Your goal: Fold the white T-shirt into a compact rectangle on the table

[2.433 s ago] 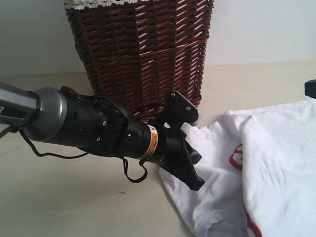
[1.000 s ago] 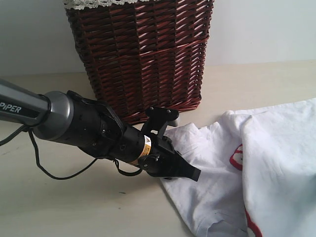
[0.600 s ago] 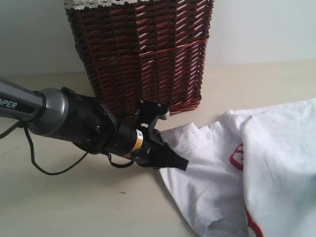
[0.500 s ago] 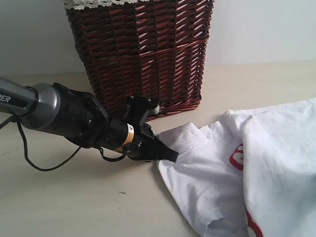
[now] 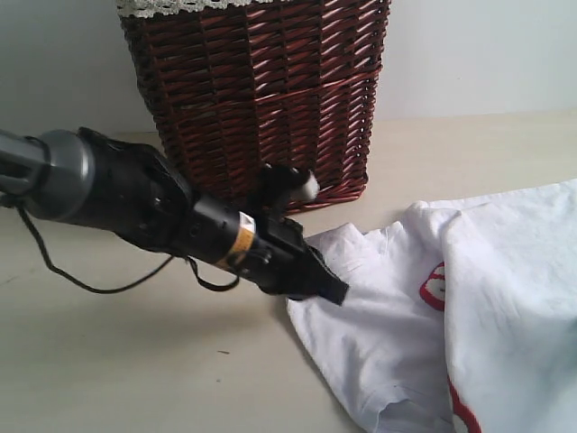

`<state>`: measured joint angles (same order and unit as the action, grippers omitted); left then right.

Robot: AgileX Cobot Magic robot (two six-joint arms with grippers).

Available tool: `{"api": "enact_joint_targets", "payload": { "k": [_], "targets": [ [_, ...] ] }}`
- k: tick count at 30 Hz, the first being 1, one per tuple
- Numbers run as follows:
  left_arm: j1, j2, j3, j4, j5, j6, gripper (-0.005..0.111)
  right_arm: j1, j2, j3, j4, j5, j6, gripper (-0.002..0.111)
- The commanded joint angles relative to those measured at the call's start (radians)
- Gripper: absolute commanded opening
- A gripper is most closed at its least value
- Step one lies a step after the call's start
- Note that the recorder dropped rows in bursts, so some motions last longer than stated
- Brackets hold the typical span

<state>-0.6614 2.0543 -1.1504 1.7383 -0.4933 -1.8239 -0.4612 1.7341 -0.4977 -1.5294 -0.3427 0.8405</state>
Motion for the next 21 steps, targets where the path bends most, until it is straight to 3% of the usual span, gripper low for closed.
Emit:
{"api": "enact_joint_targets", "payload": {
  "k": [1,9,14,21],
  "targets": [
    [-0.081,0.083,-0.048,0.006,-0.053,-0.013,0.0,-0.004,0.009,0.002,-0.005,0.038,-0.009,0.0],
    [-0.091,0.133,-0.059,0.006,-0.037,-0.243,0.0,-0.004,0.009,0.002,-0.005,0.038,-0.009,0.0],
    [-0.076,0.133,-0.059,0.006,-0.037,-0.282,0.0,-0.004,0.009,0.002,-0.005,0.038,-0.009,0.0],
    [0.024,0.133,0.007,0.006,-0.021,-0.302,0.0,-0.004,0.009,0.002,-0.013,0.038,-0.009,0.0]
  ]
}}
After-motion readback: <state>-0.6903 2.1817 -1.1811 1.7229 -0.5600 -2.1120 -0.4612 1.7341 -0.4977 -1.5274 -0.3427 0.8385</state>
